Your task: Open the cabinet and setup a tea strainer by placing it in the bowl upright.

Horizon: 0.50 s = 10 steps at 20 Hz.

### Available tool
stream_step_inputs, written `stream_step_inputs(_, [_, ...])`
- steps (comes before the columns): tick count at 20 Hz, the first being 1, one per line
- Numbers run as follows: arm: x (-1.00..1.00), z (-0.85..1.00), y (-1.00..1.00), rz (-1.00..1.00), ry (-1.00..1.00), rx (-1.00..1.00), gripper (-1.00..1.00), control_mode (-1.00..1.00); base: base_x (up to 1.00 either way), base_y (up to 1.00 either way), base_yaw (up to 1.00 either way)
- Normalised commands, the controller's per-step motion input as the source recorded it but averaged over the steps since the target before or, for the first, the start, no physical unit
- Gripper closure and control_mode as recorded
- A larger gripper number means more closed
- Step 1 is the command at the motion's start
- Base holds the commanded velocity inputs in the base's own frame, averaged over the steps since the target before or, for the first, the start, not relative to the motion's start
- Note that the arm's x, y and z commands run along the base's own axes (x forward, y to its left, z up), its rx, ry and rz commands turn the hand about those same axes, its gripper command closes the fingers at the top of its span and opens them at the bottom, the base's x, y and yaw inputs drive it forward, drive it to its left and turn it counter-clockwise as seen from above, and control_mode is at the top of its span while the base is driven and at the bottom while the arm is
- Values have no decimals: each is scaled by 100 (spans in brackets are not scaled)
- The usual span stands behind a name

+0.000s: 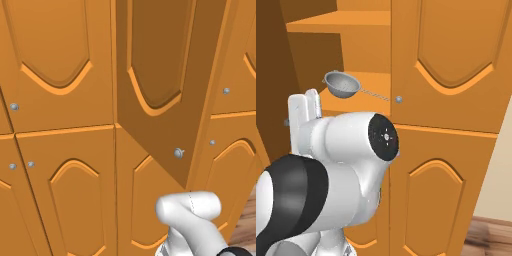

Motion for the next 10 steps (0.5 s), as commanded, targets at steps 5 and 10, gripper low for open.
stream_step_inputs(5, [26,0,48,20,-2,15,-100,-100,0,0,0])
stream_step_inputs(10, [7,-1,57,21,-9,0,-100,-100,0,0,0])
